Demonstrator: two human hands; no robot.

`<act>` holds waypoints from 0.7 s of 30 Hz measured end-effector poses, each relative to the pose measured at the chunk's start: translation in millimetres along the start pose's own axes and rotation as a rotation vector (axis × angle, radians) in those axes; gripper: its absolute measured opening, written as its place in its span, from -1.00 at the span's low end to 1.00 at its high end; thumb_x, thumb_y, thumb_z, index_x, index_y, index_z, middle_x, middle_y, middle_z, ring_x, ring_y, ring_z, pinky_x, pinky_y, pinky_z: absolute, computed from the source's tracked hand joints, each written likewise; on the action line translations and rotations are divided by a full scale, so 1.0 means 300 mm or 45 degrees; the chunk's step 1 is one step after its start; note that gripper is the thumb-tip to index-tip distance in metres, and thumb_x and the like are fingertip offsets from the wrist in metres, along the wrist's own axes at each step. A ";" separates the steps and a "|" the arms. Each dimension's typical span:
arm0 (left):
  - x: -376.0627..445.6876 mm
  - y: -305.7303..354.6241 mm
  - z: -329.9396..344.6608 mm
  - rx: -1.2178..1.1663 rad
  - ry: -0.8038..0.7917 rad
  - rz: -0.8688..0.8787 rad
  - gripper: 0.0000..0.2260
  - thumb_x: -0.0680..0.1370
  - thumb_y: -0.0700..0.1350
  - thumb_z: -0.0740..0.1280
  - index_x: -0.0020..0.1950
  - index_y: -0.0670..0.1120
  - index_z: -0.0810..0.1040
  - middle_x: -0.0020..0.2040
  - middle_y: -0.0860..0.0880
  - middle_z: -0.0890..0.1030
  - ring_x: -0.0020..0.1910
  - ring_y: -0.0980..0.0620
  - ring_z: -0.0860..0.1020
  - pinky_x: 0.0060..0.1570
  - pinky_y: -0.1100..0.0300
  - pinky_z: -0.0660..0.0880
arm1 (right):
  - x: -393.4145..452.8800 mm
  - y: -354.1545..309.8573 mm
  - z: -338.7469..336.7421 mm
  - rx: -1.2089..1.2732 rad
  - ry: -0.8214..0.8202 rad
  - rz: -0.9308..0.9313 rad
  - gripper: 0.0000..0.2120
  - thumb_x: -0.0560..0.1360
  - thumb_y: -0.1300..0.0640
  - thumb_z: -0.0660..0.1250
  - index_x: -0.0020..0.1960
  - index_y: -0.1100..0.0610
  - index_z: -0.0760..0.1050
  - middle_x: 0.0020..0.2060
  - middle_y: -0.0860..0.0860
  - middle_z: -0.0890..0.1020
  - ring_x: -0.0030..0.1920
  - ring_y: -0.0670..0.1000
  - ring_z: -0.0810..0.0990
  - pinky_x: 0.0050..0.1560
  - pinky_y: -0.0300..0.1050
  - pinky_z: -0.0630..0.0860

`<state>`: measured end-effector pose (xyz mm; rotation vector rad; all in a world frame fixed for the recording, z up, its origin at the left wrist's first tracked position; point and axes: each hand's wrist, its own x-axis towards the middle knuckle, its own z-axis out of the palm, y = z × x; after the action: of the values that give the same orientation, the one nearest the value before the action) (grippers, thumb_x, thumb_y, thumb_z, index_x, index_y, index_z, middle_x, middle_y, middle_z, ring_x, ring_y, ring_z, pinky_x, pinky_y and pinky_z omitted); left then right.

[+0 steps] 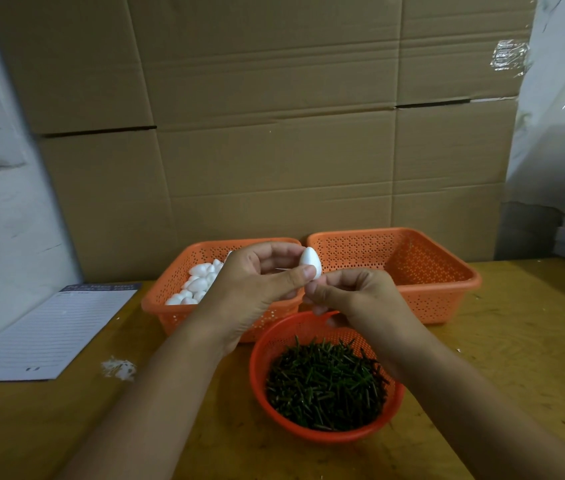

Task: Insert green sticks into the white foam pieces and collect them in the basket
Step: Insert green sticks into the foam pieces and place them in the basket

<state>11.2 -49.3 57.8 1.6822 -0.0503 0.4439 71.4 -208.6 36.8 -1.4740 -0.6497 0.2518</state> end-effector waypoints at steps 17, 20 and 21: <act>-0.005 0.001 -0.002 -0.029 -0.058 -0.019 -0.65 0.40 -0.04 0.50 0.16 -0.07 0.63 0.06 -0.04 0.72 0.02 0.02 0.70 -0.02 0.19 0.63 | 0.001 -0.015 -0.016 -0.055 0.000 -0.012 -0.88 0.52 0.17 0.44 -0.19 0.12 0.70 -0.31 0.02 0.71 -0.32 -0.12 0.62 -0.32 -0.30 0.51; -0.004 -0.001 0.000 0.012 -0.042 -0.003 -0.75 0.47 -0.13 0.49 0.14 -0.08 0.64 0.00 -0.02 0.73 -0.03 0.06 0.70 -0.05 0.22 0.63 | -0.001 -0.017 -0.016 -0.068 0.004 -0.024 -0.86 0.52 0.18 0.45 -0.22 0.11 0.70 -0.31 0.03 0.71 -0.33 -0.12 0.62 -0.33 -0.32 0.51; -0.003 -0.001 -0.002 0.022 -0.051 -0.002 -0.78 0.49 -0.15 0.48 0.13 -0.08 0.64 0.00 -0.02 0.73 -0.03 0.06 0.70 -0.04 0.22 0.63 | -0.001 -0.018 -0.017 -0.070 0.002 -0.026 -0.85 0.51 0.19 0.45 -0.22 0.11 0.70 -0.30 0.04 0.71 -0.33 -0.12 0.62 -0.34 -0.32 0.51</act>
<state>10.2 -49.0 57.3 1.7083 -0.0748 0.4107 72.7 -213.6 42.1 -1.5190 -0.6747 0.2180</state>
